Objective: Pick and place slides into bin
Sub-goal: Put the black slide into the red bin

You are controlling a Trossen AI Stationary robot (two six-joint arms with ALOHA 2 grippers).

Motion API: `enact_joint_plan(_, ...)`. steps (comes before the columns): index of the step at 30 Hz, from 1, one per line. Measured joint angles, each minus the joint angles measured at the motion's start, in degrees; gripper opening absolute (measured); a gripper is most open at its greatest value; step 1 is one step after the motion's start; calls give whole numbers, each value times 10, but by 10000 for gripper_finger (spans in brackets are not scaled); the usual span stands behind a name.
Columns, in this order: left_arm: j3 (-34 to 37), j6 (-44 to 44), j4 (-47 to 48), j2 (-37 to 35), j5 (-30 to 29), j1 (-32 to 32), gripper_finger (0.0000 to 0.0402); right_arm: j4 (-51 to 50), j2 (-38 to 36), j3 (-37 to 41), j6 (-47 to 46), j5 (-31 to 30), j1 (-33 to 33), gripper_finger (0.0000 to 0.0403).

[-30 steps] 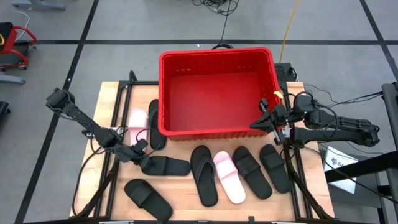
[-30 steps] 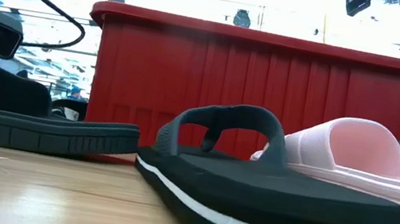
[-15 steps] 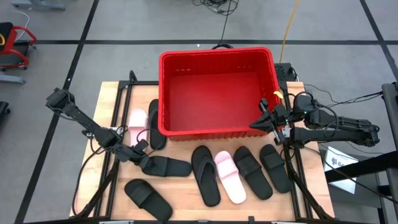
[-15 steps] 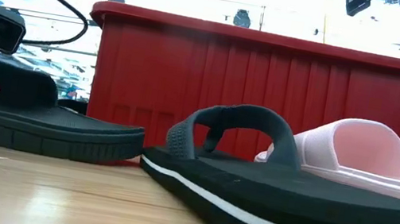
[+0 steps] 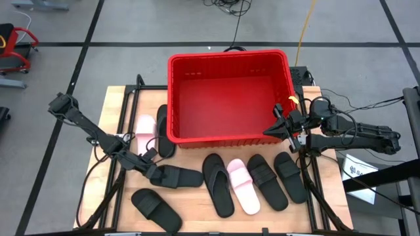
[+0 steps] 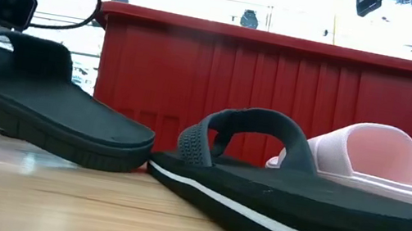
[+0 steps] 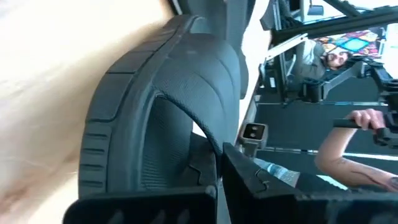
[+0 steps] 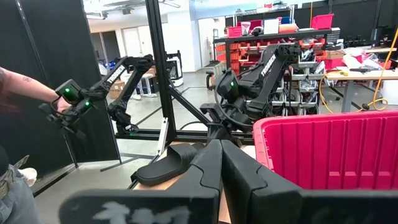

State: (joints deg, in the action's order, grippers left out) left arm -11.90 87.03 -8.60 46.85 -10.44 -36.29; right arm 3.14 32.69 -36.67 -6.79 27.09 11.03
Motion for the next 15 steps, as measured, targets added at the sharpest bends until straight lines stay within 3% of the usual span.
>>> enact_joint_plan(4,-22,-2,18,0,0,0,1,0,0,0,2,0,0,0)
enact_joint_plan(15,-135,-23,177,0,32,0,0,0,0,0,6,0,0,0)
